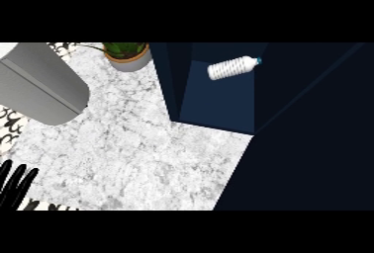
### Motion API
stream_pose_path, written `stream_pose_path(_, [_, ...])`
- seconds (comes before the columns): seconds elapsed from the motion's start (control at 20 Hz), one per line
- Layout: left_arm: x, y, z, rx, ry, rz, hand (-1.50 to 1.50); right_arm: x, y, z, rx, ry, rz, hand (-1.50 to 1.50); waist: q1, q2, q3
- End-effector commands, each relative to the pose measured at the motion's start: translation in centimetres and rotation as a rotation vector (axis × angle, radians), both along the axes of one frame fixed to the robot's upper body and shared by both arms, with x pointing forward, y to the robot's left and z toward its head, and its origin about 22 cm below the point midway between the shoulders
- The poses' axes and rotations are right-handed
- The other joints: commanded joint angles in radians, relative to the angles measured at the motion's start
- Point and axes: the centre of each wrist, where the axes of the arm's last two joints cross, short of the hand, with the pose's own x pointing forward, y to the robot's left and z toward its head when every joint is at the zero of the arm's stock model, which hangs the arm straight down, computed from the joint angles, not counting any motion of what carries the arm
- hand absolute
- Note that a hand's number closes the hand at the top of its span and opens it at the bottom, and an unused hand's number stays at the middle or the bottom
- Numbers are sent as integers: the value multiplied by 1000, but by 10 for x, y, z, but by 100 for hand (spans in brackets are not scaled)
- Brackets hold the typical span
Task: Pick up the bottled water, place it into the cabinet and close the cabinet
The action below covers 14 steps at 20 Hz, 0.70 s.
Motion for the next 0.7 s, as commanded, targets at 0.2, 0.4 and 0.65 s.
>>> stream_pose_path(0.2, [5, 5, 9, -10, -30, -30, -150, 14, 21, -16, 146, 187, -109, 150, 21, 18, 5])
stream_pose_path(0.4, [7, 5, 13, -10, -23, -40, -150, 35, 32, -21, 191, 265, -128, 150, 30, 21, 8])
stream_pose_path(0.65, [10, 17, 18, -2, -32, -39, -150, 73, 51, -28, 246, 379, -102, 150, 45, 17, 9])
